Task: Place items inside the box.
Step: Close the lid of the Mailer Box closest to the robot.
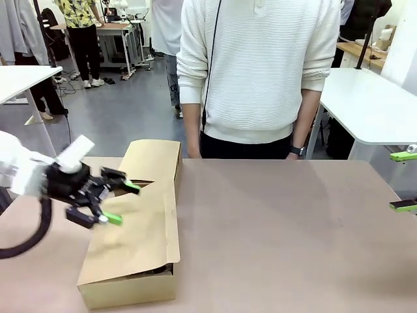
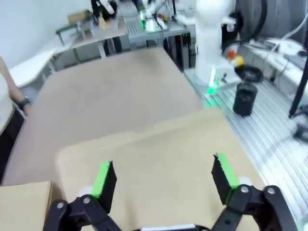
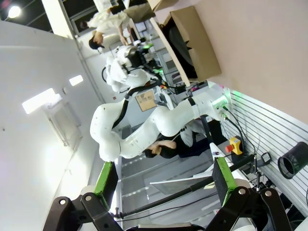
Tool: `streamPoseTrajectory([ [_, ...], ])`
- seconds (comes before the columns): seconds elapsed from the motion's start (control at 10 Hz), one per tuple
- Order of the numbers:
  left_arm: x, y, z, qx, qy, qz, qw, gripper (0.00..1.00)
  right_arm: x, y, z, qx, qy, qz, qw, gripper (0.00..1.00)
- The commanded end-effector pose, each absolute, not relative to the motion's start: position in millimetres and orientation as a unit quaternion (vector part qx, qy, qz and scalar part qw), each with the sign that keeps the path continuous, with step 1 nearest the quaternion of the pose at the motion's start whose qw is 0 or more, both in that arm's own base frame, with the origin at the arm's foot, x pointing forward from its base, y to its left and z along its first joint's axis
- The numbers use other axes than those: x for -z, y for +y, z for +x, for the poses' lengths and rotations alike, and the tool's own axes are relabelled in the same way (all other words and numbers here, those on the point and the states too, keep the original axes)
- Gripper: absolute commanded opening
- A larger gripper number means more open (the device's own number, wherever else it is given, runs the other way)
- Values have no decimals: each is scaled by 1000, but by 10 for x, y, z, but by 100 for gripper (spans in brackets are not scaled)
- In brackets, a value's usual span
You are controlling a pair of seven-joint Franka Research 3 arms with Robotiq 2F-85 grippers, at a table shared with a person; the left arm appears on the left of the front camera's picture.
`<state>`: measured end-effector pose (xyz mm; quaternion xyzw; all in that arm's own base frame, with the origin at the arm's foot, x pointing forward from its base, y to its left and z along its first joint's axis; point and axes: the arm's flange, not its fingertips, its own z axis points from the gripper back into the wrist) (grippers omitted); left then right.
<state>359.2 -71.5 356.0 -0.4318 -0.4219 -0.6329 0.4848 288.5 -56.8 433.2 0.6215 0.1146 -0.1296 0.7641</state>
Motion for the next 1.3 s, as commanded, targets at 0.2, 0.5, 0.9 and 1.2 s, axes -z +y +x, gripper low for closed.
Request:
streamPoseTrajectory([
  [0.2,-4354,207,2335,380,-404,-520,650,100,-4368,-561,2883,129,114,627,760,100],
  [0.5,-4303,906,2556,125,-351,-584,721,100,-4368,-561,2883,129,114,627,760,100],
  [0.9,-3458,1284,2678,-35,-239,-619,747,100,-4368,-561,2883,129,114,627,760,100],
  [1.2,-3899,1576,2874,75,-272,-597,751,100,-4368,-561,2883,129,114,627,760,100],
])
